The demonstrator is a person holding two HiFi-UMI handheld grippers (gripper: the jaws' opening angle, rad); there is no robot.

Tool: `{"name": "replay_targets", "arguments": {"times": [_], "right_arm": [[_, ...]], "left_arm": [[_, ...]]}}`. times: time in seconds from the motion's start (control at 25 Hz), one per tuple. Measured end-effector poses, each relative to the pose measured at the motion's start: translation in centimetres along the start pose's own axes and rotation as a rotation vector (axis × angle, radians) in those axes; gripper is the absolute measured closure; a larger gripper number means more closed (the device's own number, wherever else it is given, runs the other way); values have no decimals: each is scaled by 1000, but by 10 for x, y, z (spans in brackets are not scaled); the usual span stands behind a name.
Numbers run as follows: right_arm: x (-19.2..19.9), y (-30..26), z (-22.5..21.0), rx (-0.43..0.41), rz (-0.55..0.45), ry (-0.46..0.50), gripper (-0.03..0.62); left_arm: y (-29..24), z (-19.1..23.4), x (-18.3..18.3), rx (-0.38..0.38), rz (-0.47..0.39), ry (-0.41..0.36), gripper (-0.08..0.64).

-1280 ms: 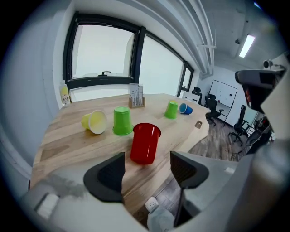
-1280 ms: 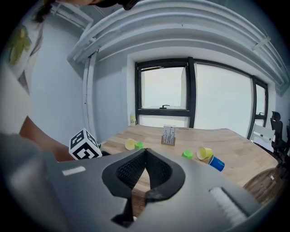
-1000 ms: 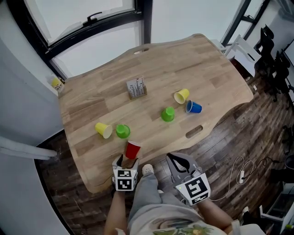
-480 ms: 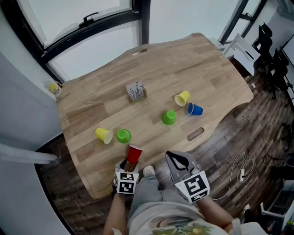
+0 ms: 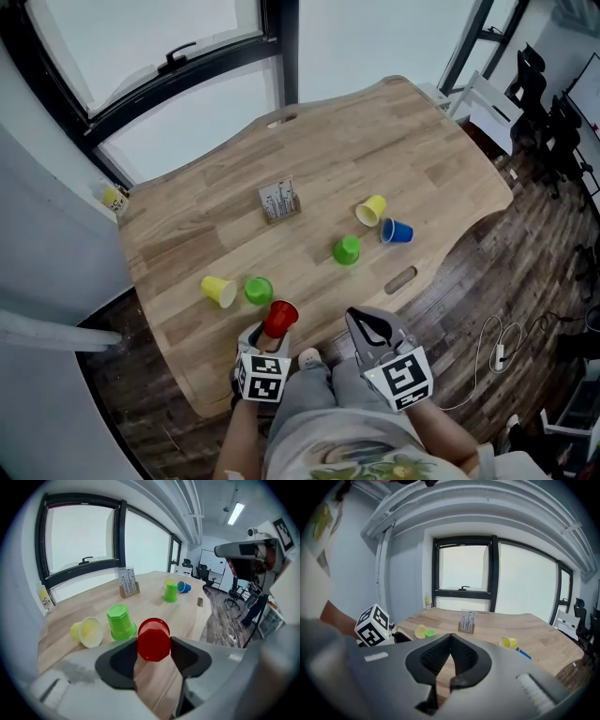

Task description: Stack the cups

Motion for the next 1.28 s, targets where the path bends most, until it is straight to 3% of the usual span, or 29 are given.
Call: {"name": "replay_targets", "arguments": {"times": [0.4, 0.92, 1.28], "right_arm": [[-4, -5, -9, 0, 6, 6, 592], [-18, -24, -54, -73, 25, 39, 592], [-21, -27, -92, -115, 37, 60, 592]], "left_arm": [[-4, -6, -14, 45, 20, -19, 330], [-22, -31, -60, 29, -39, -24, 331], [-56, -58, -86, 19, -15, -62, 331]]}}
Point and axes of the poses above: the fingertips, and each gripper's own axes: y backward along the fingers, z to its left, x out of its underside, the point moved 5 cm from there along y, backward along the fingers, and after that the axes turned 4 degrees about -x, right-handed, at the moved point
